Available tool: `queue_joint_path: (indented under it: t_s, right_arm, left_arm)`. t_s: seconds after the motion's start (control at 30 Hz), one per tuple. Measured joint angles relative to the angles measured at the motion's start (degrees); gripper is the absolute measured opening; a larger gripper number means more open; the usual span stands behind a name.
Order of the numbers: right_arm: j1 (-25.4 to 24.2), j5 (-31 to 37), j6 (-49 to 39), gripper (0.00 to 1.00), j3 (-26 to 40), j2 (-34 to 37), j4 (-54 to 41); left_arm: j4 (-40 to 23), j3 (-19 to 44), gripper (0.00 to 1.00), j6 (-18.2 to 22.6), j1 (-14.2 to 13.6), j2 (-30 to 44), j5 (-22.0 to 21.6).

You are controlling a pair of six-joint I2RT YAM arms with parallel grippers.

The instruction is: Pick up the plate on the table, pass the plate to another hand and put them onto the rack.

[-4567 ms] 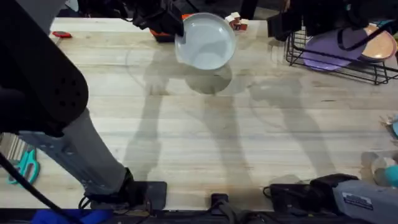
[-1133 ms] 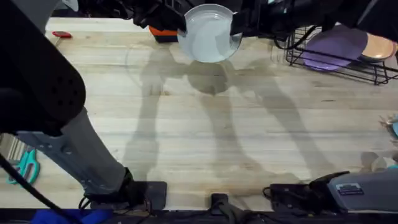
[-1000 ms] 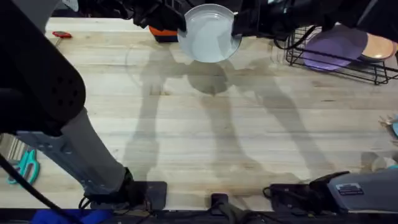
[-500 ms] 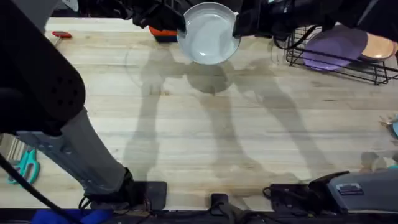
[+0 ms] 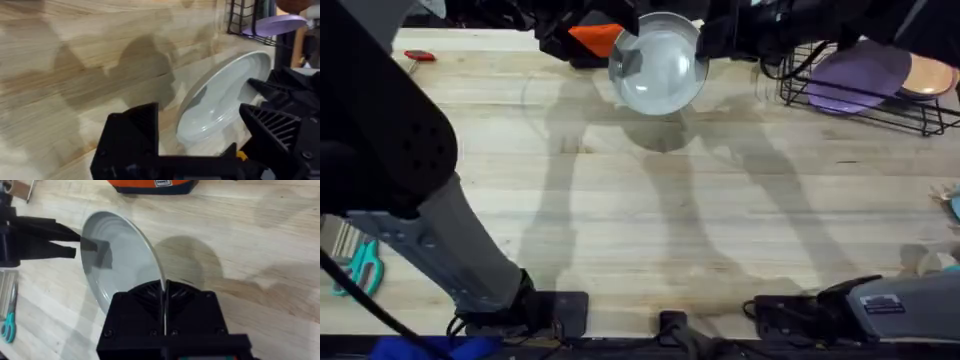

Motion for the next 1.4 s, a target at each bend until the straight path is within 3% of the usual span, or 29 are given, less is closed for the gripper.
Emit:
queue_joint_path:
  t_s: [0.37, 0.63, 0.8, 1.0, 1.4]
  right_arm:
    - [0.0, 1.6, -4.8, 0.029, 0.0, 0.0, -0.2]
    - [-1.3, 1.6, -10.0, 0.028, 0.0, 0.0, -4.3]
    - [-3.5, 1.9, -16.3, 0.028, 0.5, 0.0, -8.0]
    - [-7.7, 2.1, -24.9, 0.028, 0.9, -3.3, -8.5]
    - [-22.0, 2.3, -38.0, 0.028, 1.9, -16.2, -10.1]
  left_arm:
    - [-0.2, 0.0, 0.995, 0.7, 1.4, -0.9, -8.8]
    - [-2.4, 0.0, 0.995, 1.1, 4.8, -9.5, -16.1]
    - [-3.8, 0.0, 0.995, 1.2, 6.8, -14.7, -18.5]
    - [-5.2, 0.1, 0.995, 1.2, 8.1, -16.6, -19.1]
    - [-6.2, 0.1, 0.995, 1.2, 8.1, -16.6, -19.3]
